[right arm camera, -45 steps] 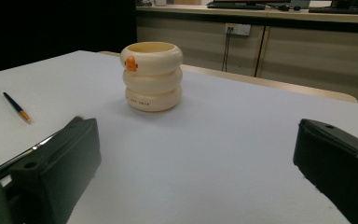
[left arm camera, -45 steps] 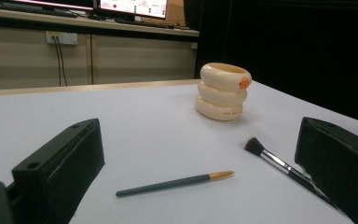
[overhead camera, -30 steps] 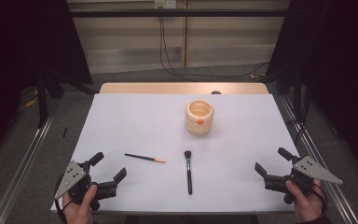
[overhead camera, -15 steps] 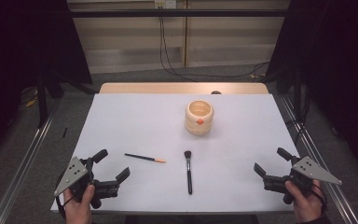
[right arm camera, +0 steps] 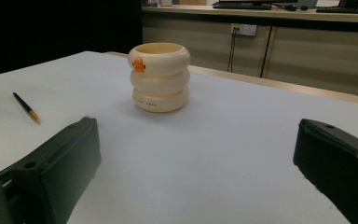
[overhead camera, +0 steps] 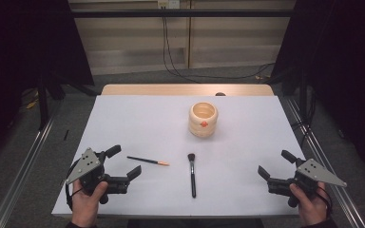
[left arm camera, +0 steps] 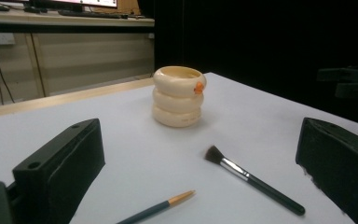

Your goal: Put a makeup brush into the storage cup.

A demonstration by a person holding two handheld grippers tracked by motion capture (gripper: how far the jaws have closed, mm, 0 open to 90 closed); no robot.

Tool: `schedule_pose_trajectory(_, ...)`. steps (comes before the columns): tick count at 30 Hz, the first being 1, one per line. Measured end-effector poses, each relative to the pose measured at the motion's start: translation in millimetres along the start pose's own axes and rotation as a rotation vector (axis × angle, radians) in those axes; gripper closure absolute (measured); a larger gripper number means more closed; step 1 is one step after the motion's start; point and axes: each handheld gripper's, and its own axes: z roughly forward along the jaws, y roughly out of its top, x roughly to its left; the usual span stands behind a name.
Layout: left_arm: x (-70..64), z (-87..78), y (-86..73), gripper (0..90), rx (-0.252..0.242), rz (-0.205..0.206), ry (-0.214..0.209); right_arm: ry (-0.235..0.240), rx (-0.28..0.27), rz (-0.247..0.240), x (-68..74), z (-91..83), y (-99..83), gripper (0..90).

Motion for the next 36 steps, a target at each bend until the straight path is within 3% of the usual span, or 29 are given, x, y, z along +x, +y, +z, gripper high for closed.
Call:
schedule_pose_trajectory(4,2.0,9.2,6.4,1.4,0.028,0.012,-0.030,0.005,-0.001,-0.001,0.3,-0.2,0.0,0.1)
schedule_pose_trajectory(6,1.3,12.9,9.1,1.7,0.036,0.010,-0.012,0.004,-0.002,-0.004,0.3,-0.2,0.0,0.1)
schedule_pose_trajectory(9,1.7,15.8,10.9,1.8,0.037,0.015,-0.018,0.005,-0.001,-0.004,0.3,-0.2,0.0,0.1)
schedule_pose_trajectory(10,3.9,19.8,12.6,1.5,0.037,0.019,-0.044,0.002,0.002,-0.001,0.2,-0.2,0.0,0.1)
schedule_pose_trajectory(14,5.2,25.4,15.5,3.1,0.050,0.032,-0.027,0.006,-0.001,-0.005,0.2,-0.2,0.1,0.1)
schedule_pose_trajectory(15,5.7,27.6,16.6,3.1,0.045,0.032,-0.048,0.005,0.000,-0.003,0.5,-0.3,0.0,0.1)
schedule_pose_trajectory(16,6.4,29.4,18.7,3.7,0.053,0.055,-0.042,0.007,0.000,-0.004,0.3,-0.2,0.0,0.1)
schedule_pose_trajectory(17,5.7,30.1,19.9,3.8,0.056,0.059,-0.022,0.007,0.000,-0.004,0.3,-0.2,0.0,0.1)
schedule_pose_trajectory(20,7.2,32.3,21.8,3.8,0.055,0.063,-0.035,-0.002,0.004,-0.002,0.4,-0.3,0.1,0.1)
schedule_pose_trajectory(21,7.2,33.0,23.6,3.8,0.068,0.068,-0.012,-0.001,0.005,-0.003,0.4,-0.3,0.1,0.1)
schedule_pose_trajectory(25,11.4,36.5,29.3,4.3,0.074,0.055,-0.053,0.001,0.006,-0.003,0.5,-0.2,0.3,0.1)
schedule_pose_trajectory(26,11.0,36.6,30.6,4.3,0.084,0.061,-0.025,0.001,0.005,-0.002,0.3,-0.2,0.2,0.1)
schedule_pose_trajectory(27,14.1,39.0,32.8,4.1,0.110,0.065,-0.042,0.011,0.007,-0.002,0.0,-0.5,0.2,0.1)
schedule_pose_trajectory(29,14.7,39.9,33.3,4.1,0.117,0.066,-0.045,0.007,0.005,-0.003,0.0,-0.3,0.2,0.1)
schedule_pose_trajectory(30,15.9,41.5,33.8,4.0,0.130,0.052,-0.046,0.008,0.004,-0.005,0.0,-0.2,0.2,0.1)
schedule_pose_trajectory(31,18.2,44.9,34.1,3.5,0.145,0.024,-0.081,0.003,0.007,-0.002,0.3,-0.4,0.3,0.1)
schedule_pose_trajectory(34,19.3,49.0,35.8,4.5,0.161,0.049,-0.084,0.004,0.006,-0.004,0.3,-0.3,0.3,0.0)
schedule_pose_trajectory(36,21.6,53.2,40.3,3.3,0.185,0.037,-0.090,0.004,0.007,-0.004,0.1,-0.1,0.2,0.1)
